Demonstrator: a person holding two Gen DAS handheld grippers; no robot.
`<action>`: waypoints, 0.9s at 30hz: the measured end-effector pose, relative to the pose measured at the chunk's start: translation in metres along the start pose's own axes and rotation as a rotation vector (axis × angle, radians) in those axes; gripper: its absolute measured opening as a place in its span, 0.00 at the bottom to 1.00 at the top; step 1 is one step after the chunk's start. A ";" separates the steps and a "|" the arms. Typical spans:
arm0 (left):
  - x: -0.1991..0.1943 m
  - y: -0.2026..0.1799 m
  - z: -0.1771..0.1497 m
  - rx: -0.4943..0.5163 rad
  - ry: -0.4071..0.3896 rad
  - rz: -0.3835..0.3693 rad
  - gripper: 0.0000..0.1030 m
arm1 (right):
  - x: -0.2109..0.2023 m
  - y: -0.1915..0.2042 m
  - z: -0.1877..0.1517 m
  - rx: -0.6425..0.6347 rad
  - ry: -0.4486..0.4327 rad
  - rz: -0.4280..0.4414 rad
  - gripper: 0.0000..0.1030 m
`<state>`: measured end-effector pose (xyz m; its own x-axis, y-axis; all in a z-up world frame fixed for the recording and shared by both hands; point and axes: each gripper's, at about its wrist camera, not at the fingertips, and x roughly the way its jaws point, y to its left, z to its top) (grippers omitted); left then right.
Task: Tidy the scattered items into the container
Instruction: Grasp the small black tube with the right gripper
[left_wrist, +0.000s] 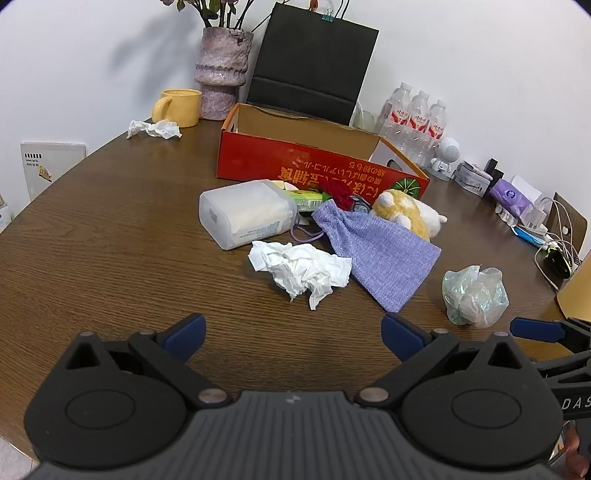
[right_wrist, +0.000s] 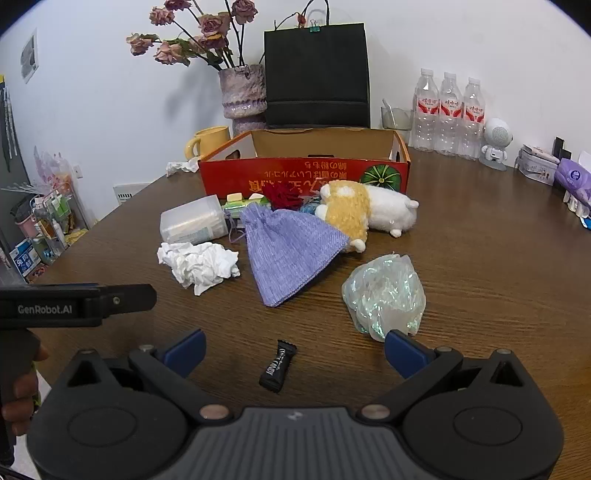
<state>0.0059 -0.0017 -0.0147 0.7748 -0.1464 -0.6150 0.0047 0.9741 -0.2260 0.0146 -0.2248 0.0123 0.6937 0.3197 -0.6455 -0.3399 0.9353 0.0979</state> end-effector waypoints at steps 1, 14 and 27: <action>0.002 0.000 0.000 0.000 0.002 0.001 1.00 | 0.001 0.000 0.000 0.000 0.002 0.000 1.00; 0.011 0.009 -0.002 -0.023 0.033 0.029 1.00 | 0.014 0.004 -0.006 -0.001 0.058 0.022 0.78; 0.026 0.010 0.005 0.011 0.020 0.052 1.00 | 0.038 0.013 -0.013 -0.065 0.094 0.038 0.08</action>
<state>0.0292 0.0051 -0.0287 0.7612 -0.0984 -0.6410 -0.0285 0.9824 -0.1847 0.0285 -0.2021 -0.0204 0.6177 0.3364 -0.7109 -0.4076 0.9100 0.0765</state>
